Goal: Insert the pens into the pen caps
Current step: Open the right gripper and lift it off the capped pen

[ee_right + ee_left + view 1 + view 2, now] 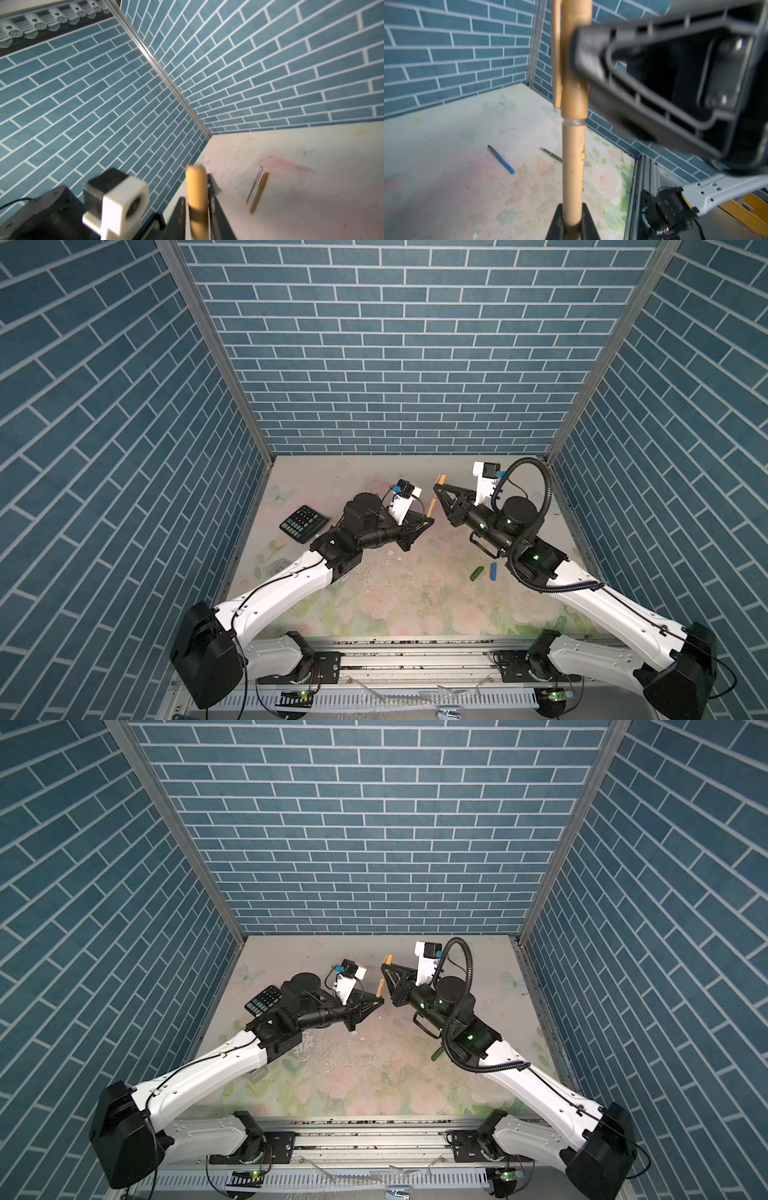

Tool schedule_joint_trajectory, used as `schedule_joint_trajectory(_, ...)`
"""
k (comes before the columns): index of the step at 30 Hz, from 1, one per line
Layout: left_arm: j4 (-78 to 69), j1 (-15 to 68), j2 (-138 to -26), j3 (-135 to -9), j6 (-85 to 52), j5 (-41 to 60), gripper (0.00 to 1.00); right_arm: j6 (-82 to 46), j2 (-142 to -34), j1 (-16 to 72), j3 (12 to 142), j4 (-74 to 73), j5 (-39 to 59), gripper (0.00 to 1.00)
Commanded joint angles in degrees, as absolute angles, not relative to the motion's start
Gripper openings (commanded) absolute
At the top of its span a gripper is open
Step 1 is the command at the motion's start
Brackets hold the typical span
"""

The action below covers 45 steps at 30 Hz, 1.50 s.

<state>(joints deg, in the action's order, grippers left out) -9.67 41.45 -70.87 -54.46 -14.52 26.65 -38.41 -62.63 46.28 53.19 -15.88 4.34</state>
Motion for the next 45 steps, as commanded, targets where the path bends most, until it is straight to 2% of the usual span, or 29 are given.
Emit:
schedule_joint_trajectory(1, -18.68, 40.29, -69.06, -52.40, -13.59, 24.84, 0.00, -37.00, -63.16, 47.11, 56.13, -7.85, 8.57, 0.29)
schedule_joint_trajectory(8, -18.51, 40.25, -67.84, -50.71, -13.10, 24.06, 0.00, -37.18, -62.02, 47.10, 57.91, -3.86, 9.98, 0.42)
schedule_joint_trajectory(14, -17.62, 40.28, -68.17, -50.80, -12.43, 23.73, 0.00, -34.84, -59.63, 47.19, 61.47, 3.88, 7.84, 0.44)
schedule_joint_trajectory(18, -17.50, 40.34, -68.26, -50.67, -12.30, 23.47, 0.00, -29.28, -60.74, 47.11, 69.93, 14.54, 5.37, 0.43)
schedule_joint_trajectory(26, -16.85, 40.32, -68.28, -50.47, -12.12, 21.54, 0.00, -23.84, -72.17, 47.11, 93.40, 34.52, -8.34, 0.43)
schedule_joint_trajectory(29, -16.72, 40.34, -68.17, -50.53, -12.13, 21.18, 0.00, -22.86, -76.79, 47.11, 100.37, 38.23, -6.97, 0.43)
schedule_joint_trajectory(40, -16.05, 40.34, -68.59, -50.71, -12.13, 20.87, 0.00, -23.42, -83.18, 47.14, 107.29, 40.12, -0.37, 0.34)
schedule_joint_trajectory(45, -15.80, 40.34, -68.93, -50.89, -12.22, 21.14, 0.00, -23.30, -83.76, 47.10, 107.39, 39.66, -0.52, 0.24)
